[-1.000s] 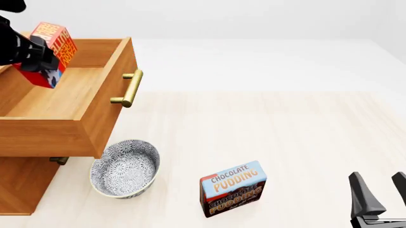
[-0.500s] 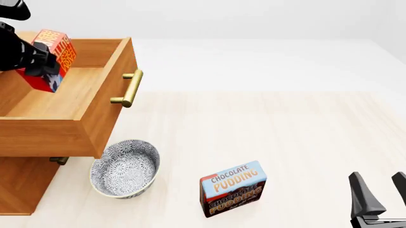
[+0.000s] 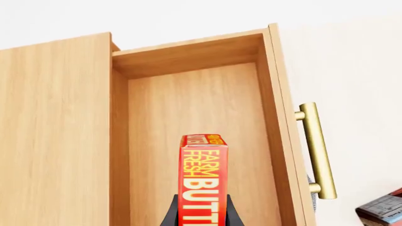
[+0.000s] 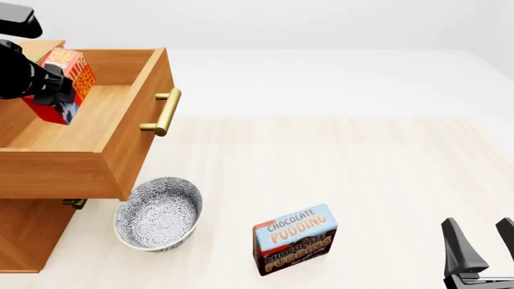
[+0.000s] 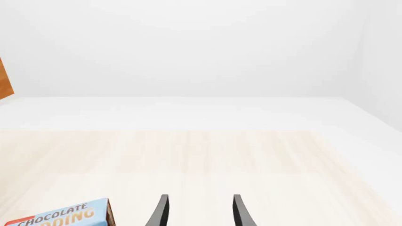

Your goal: Put the butter at the back in the top drawer of the cabinet and close it.

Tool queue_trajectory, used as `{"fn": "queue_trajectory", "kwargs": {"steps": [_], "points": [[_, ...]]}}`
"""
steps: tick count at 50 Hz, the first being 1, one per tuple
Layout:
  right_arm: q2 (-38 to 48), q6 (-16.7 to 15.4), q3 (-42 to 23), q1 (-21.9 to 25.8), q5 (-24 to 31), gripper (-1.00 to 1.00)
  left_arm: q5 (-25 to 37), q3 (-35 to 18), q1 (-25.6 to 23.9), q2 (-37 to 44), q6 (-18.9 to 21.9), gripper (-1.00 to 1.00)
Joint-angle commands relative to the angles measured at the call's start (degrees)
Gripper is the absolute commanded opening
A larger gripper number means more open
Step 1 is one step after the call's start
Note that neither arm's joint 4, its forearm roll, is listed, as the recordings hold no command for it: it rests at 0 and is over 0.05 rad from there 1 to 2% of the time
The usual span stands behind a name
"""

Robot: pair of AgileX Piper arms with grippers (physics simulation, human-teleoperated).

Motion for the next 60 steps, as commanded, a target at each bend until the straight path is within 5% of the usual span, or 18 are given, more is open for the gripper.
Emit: {"fn": "queue_trajectory", "kwargs": {"steps": [1, 60], "points": [[0.0, 0.0, 0.0, 0.0, 0.0, 1.0, -1.13, 0.73, 0.86, -0.49, 1.24, -1.0], [0.0, 0.0, 0.0, 0.0, 0.0, 1.0, -3.9, 3.73, 2.72, 0.52, 2.75, -1.0]]}}
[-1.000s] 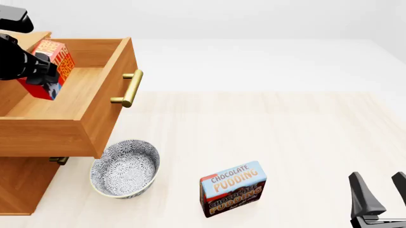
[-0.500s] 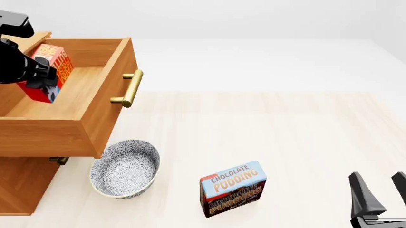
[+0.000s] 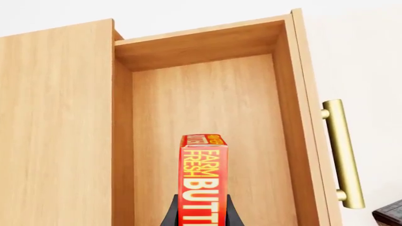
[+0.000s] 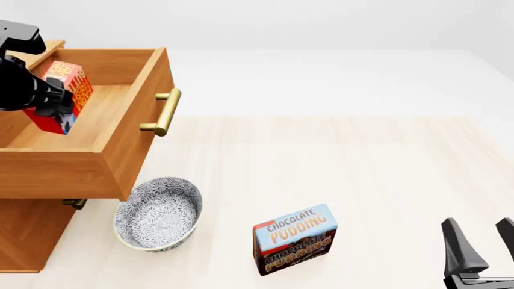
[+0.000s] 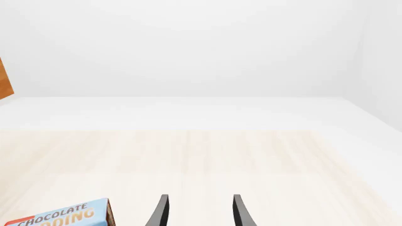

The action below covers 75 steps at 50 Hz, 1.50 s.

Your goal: Put the butter at the back in the top drawer of the cabinet and close it.

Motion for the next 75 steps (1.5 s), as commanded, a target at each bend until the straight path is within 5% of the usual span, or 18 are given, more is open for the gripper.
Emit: {"fn": "queue_trajectory", "kwargs": {"steps": [1, 71, 72, 75], "points": [[0.0, 0.0, 0.0, 0.0, 0.0, 1.0, -0.81, -0.31, 0.3, -0.16, 1.01, -1.0], [0.0, 0.0, 0.0, 0.0, 0.0, 1.0, -2.99, 0.31, 1.36, 2.16, 0.33, -1.0], [0.0, 0.0, 0.0, 0.0, 0.0, 1.0, -2.97, 0.34, 1.39, 2.1, 0.38, 1.0], [0.0, 0.0, 0.0, 0.0, 0.0, 1.0, -2.81, 0.01, 1.2, 2.11, 0.15, 1.0]]}}
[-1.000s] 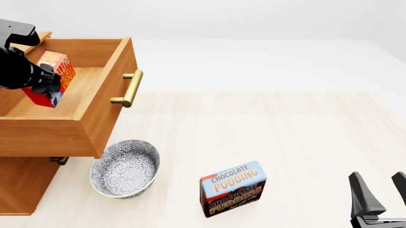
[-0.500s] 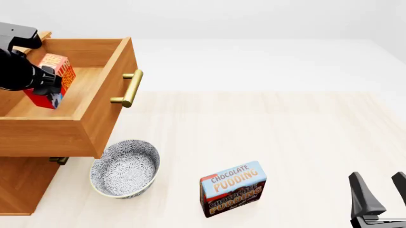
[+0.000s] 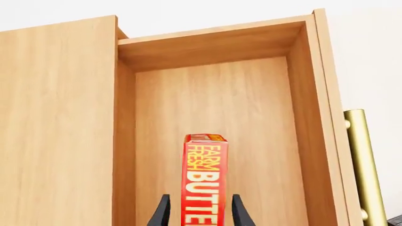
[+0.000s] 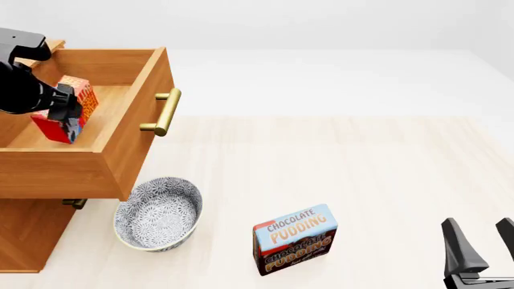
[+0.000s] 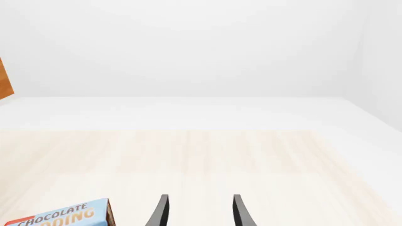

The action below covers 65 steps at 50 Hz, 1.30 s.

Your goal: Put the butter at the back in the top drawer of the cabinet and close it.

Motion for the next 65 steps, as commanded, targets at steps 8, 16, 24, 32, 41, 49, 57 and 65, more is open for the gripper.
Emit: {"fn": "queue_trajectory", "kwargs": {"steps": [8, 16, 24, 32, 41, 49, 57, 65], "points": [[0.0, 0.0, 0.0, 0.0, 0.0, 1.0, 1.2, -2.95, -1.04, -0.32, -0.39, 1.0], [0.0, 0.0, 0.0, 0.0, 0.0, 1.0, 2.87, -6.06, -2.85, -0.47, -1.75, 1.0], [0.0, 0.0, 0.0, 0.0, 0.0, 1.0, 6.3, -12.26, -7.58, -1.14, -4.15, 1.0], [0.0, 0.0, 0.0, 0.0, 0.0, 1.0, 8.47, -16.2, -11.25, -2.93, -5.56, 1.0], [0.0, 0.0, 0.0, 0.0, 0.0, 1.0, 9.56, -19.22, -16.99, -5.75, -6.11, 1.0], [0.0, 0.0, 0.0, 0.0, 0.0, 1.0, 8.57, -19.33, -22.05, -6.74, -6.78, 1.0], [0.0, 0.0, 0.0, 0.0, 0.0, 1.0, 4.61, -15.86, -27.13, -6.8, -7.82, 1.0], [0.0, 0.0, 0.0, 0.0, 0.0, 1.0, 1.18, -14.19, -32.34, -4.88, -9.79, 1.0]]}}
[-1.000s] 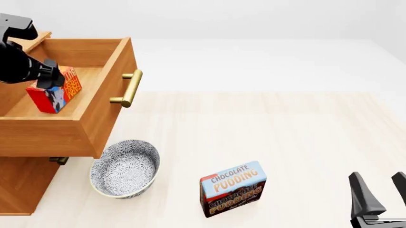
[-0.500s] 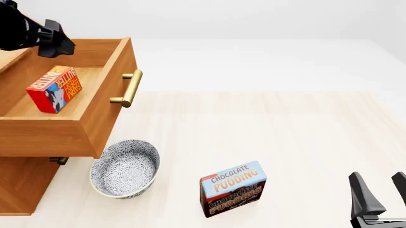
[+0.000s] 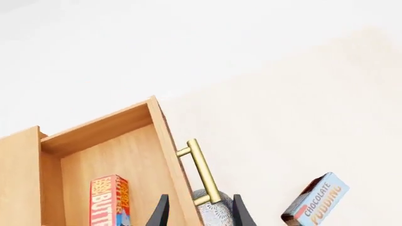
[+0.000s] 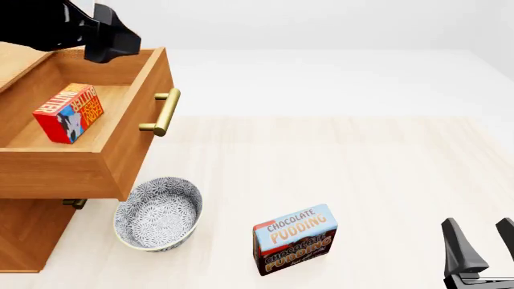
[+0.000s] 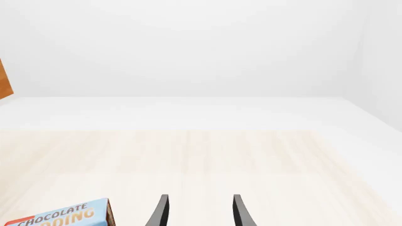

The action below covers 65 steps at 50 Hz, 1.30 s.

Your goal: Put the butter at the back in the top drawer of the cabinet and close it.

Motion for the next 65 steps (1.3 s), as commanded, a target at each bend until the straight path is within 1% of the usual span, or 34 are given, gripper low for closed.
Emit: {"fn": "queue_trajectory", "kwargs": {"steps": [1, 3, 6, 7, 10, 12, 16, 18, 20, 24, 25, 39, 47, 65], "points": [[0.0, 0.0, 0.0, 0.0, 0.0, 1.0, -4.14, 1.94, -7.08, 1.35, -2.14, 1.0], [0.0, 0.0, 0.0, 0.0, 0.0, 1.0, -5.59, 2.33, -9.18, 2.4, -2.81, 1.0], [0.0, 0.0, 0.0, 0.0, 0.0, 1.0, -7.96, 4.68, -10.46, 2.67, -2.81, 1.0], [0.0, 0.0, 0.0, 0.0, 0.0, 1.0, -8.7, 4.77, -11.86, 3.52, -3.55, 1.0], [0.0, 0.0, 0.0, 0.0, 0.0, 1.0, -9.64, 5.51, -12.53, 3.82, -3.66, 1.0], [0.0, 0.0, 0.0, 0.0, 0.0, 1.0, -10.89, 5.81, -14.23, 5.33, -4.69, 1.0], [0.0, 0.0, 0.0, 0.0, 0.0, 1.0, -14.15, 7.69, -16.56, 8.02, -5.12, 1.0], [0.0, 0.0, 0.0, 0.0, 0.0, 1.0, -16.6, 10.68, -16.12, 7.54, -3.03, 1.0], [0.0, 0.0, 0.0, 0.0, 0.0, 1.0, -17.6, 11.14, -17.7, 9.48, -4.6, 1.0], [0.0, 0.0, 0.0, 0.0, 0.0, 1.0, -18.25, 10.79, -18.14, 10.52, -5.14, 1.0], [0.0, 0.0, 0.0, 0.0, 0.0, 1.0, -22.31, 11.39, -21.06, 16.33, -6.8, 1.0], [0.0, 0.0, 0.0, 0.0, 0.0, 1.0, -23.68, 12.63, -22.44, 17.59, -7.86, 1.0], [0.0, 0.0, 0.0, 0.0, 0.0, 1.0, -25.48, 14.07, -22.36, 18.73, -8.42, 1.0], [0.0, 0.0, 0.0, 0.0, 0.0, 1.0, -27.02, 14.66, -21.71, 20.82, -9.61, 1.0]]}}
